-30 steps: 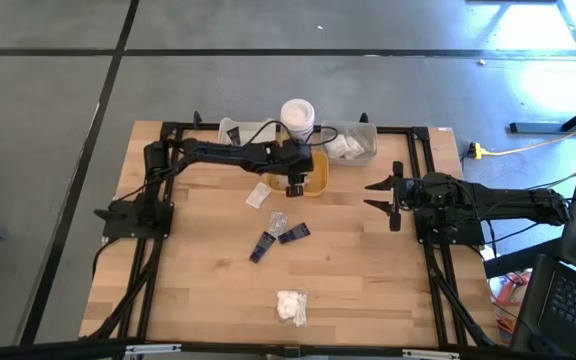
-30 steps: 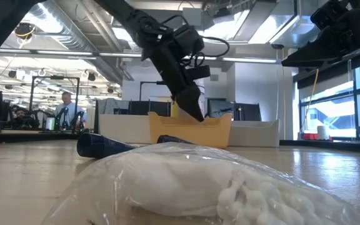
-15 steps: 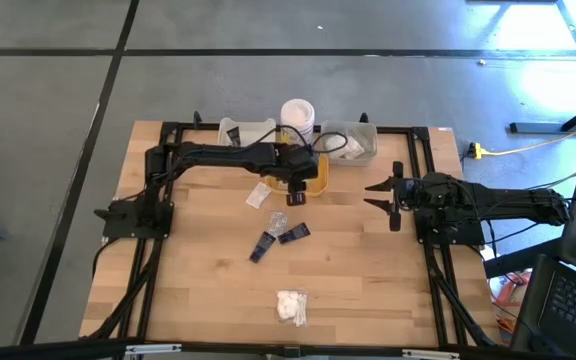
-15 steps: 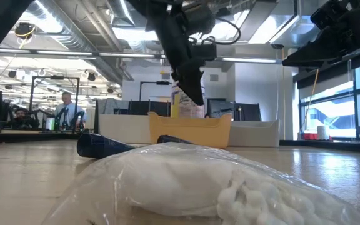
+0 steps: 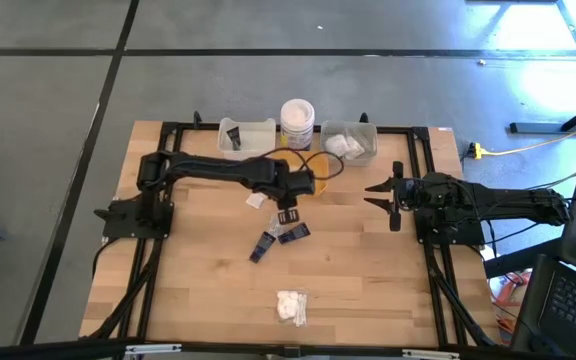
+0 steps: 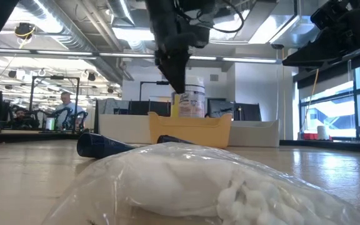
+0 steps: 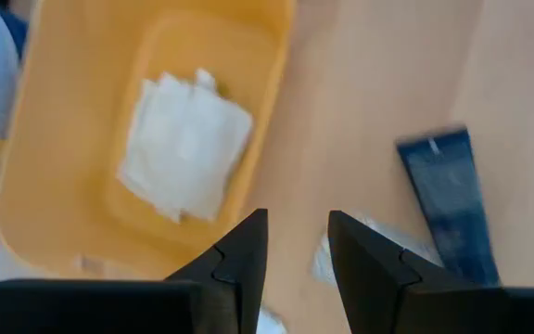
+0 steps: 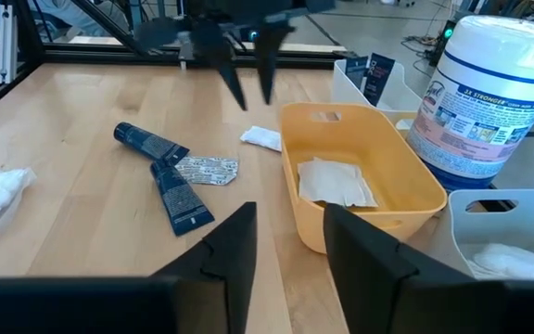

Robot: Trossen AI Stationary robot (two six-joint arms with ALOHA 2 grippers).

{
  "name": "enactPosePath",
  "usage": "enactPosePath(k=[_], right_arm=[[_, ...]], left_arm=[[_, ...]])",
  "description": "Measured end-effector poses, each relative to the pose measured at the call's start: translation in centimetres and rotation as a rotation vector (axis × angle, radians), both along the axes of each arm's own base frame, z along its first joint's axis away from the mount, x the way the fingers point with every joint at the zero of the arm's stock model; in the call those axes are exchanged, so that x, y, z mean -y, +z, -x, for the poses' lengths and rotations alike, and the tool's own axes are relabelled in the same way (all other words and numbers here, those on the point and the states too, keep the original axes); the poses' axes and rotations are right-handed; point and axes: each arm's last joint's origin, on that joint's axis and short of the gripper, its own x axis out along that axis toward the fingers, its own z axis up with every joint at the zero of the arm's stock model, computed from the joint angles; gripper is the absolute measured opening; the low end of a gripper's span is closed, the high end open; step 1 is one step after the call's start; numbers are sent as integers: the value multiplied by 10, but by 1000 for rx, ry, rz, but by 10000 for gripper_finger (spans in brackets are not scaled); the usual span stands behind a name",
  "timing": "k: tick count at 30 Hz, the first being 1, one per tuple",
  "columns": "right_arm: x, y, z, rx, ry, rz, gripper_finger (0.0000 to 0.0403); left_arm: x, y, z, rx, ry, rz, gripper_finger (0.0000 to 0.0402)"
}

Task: Pick & Place Travel size toiletries
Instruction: Put the blue shave cream into the white bin

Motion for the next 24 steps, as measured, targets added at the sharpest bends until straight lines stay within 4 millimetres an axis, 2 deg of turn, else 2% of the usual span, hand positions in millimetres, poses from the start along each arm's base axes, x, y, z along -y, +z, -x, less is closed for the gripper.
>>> enactPosePath(k=[8,14,24], right_arm=[[0,0,0,0,0,0,118],[0,0,0,0,0,0,109],[0,-1,0,-7,1,-1,96]], left_arm=[[45,-1,12,-80,-10,-86,97],[75,-7,33,-111,-2,-145,87],[93,-7,79,71,108,-162,86]])
